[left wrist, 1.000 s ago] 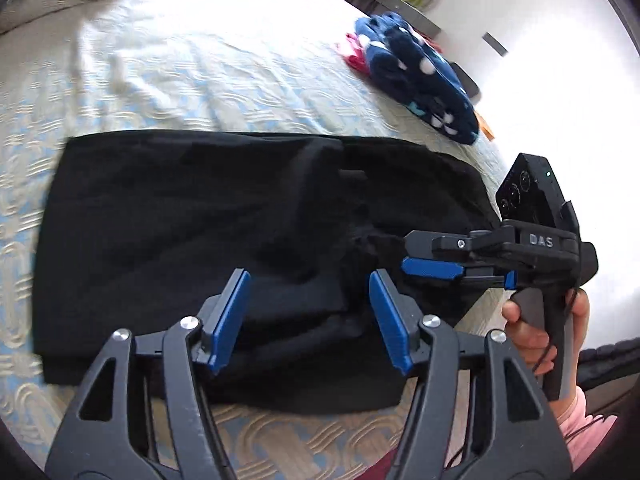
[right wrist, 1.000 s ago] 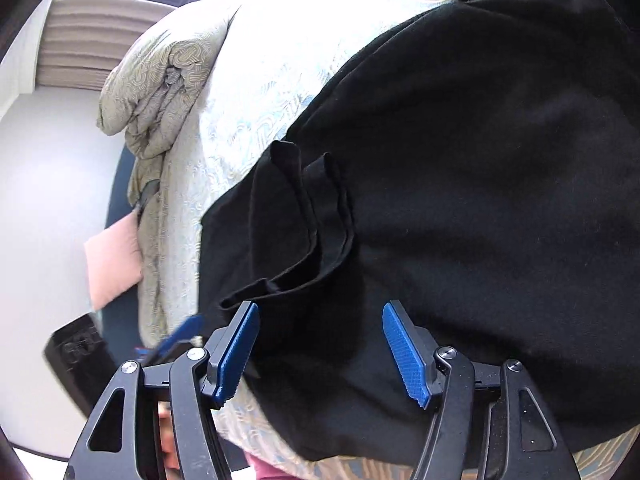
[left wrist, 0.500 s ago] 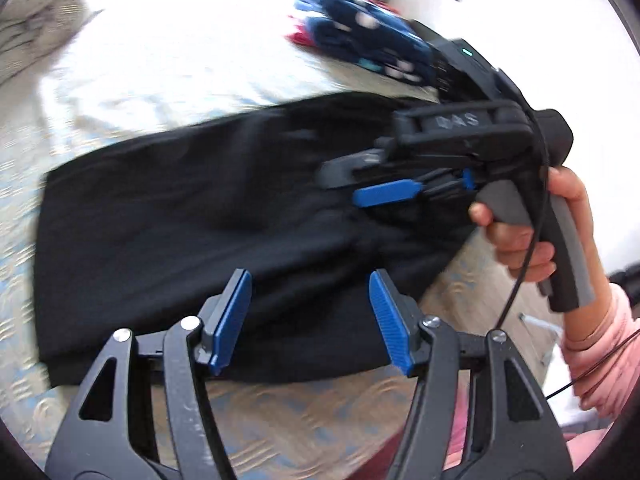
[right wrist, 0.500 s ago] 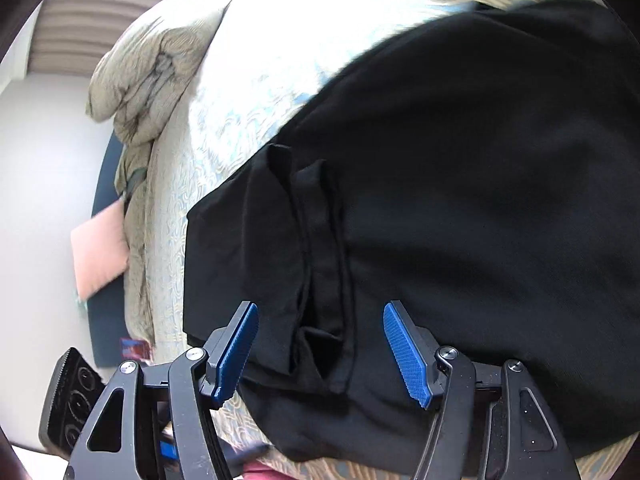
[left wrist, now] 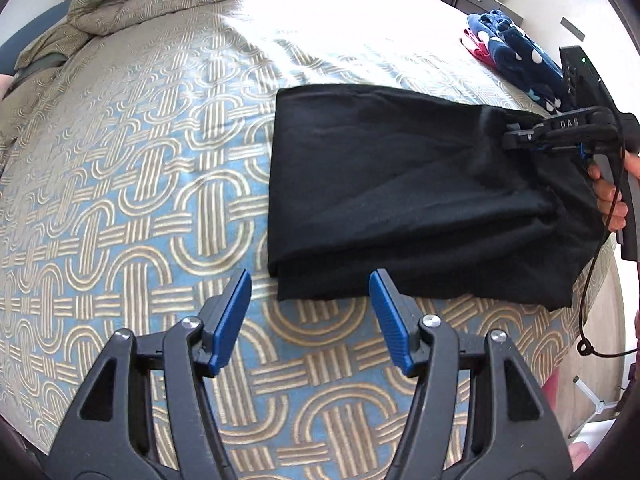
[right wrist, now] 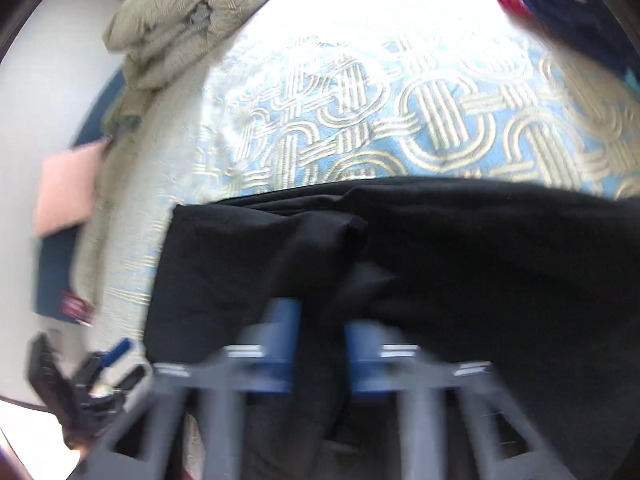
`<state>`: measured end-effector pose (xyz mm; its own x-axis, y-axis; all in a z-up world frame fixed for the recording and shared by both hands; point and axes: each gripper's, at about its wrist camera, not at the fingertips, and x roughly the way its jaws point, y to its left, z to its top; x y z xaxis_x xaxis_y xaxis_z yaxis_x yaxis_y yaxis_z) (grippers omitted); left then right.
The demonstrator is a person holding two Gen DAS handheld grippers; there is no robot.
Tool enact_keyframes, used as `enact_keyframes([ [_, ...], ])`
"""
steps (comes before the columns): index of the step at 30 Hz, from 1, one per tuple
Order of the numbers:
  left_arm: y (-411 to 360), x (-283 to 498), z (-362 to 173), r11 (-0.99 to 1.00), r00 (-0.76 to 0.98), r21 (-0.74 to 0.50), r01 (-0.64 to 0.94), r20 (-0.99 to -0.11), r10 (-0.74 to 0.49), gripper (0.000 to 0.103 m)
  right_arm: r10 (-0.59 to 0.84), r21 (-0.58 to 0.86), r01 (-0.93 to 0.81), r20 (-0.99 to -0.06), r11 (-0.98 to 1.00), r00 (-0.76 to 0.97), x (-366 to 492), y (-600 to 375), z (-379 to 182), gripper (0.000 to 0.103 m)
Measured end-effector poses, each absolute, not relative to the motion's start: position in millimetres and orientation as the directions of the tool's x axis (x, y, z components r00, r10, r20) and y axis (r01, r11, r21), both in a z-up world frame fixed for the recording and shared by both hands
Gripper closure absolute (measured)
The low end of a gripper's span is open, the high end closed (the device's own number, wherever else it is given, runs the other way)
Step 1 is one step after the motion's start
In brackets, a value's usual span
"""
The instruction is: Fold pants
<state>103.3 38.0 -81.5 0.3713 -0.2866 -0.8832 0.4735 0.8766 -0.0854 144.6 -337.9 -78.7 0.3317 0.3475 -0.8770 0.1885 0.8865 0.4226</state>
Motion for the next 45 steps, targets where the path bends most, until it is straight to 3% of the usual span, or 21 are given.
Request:
enact_keyframes([
  [7, 20.8, 111.3, -92.0, 0.87, 0.369, -0.083, 0.486, -0.883, -0.291, 0.04, 0.29, 0.396, 0.158, -0.843, 0.904, 0.454, 146.9, -335.2, -37.6, 0.098],
  [12, 18.3, 119.0, -98.5, 0.878, 0.373, -0.073, 0.472, -0.886, -0.274, 0.04, 0.253, 0.331, 0.209, -0.911, 0.92, 0.326, 156.2, -344.5, -70.7, 0.094],
  [15, 18.3, 118.9, -96.2, 0.88, 0.375, -0.072, 0.469, -0.886, -0.272, 0.04, 0.243, 0.324, 0.238, -0.918, 0.915, 0.314, 151.6, -347.5, -87.9, 0.087],
  [18, 12.1, 115.0, -92.3, 0.871, 0.404, -0.01, 0.491, -0.883, -0.238, 0.04, 0.255, 0.343, 0.256, -0.912, 0.904, 0.321, 146.1, -348.4, -82.9, 0.073],
  [23, 1.0, 112.0, -89.6, 0.863, 0.444, 0.053, 0.503, -0.873, -0.205, 0.04, 0.091, 0.184, 0.241, -0.933, 0.953, 0.349, 125.5, -350.4, -65.6, 0.055],
  [32, 0.8, 119.0, -92.6, 0.874, 0.432, 0.033, 0.485, -0.878, -0.207, 0.039, 0.141, 0.224, 0.211, -0.928, 0.951, 0.346, 99.8, -342.9, -62.0, 0.053],
  [37, 14.9, 129.8, -108.3, 0.898, 0.45, 0.057, 0.437, -0.878, -0.164, 0.028, 0.199, 0.258, 0.172, -0.933, 0.951, 0.299, 95.4, -326.5, -78.4, 0.053],
  [39, 26.5, 135.4, -111.9, 0.911, 0.441, 0.008, 0.412, -0.877, -0.191, 0.023, 0.178, 0.237, 0.165, -0.935, 0.957, 0.306, 93.5, -320.8, -82.3, 0.05],
  [45, 51.5, 139.5, -108.4, 0.933, 0.412, -0.093, 0.348, -0.879, -0.241, 0.024, 0.187, 0.244, 0.159, -0.933, 0.957, 0.307, 86.6, -318.8, -75.0, 0.047],
])
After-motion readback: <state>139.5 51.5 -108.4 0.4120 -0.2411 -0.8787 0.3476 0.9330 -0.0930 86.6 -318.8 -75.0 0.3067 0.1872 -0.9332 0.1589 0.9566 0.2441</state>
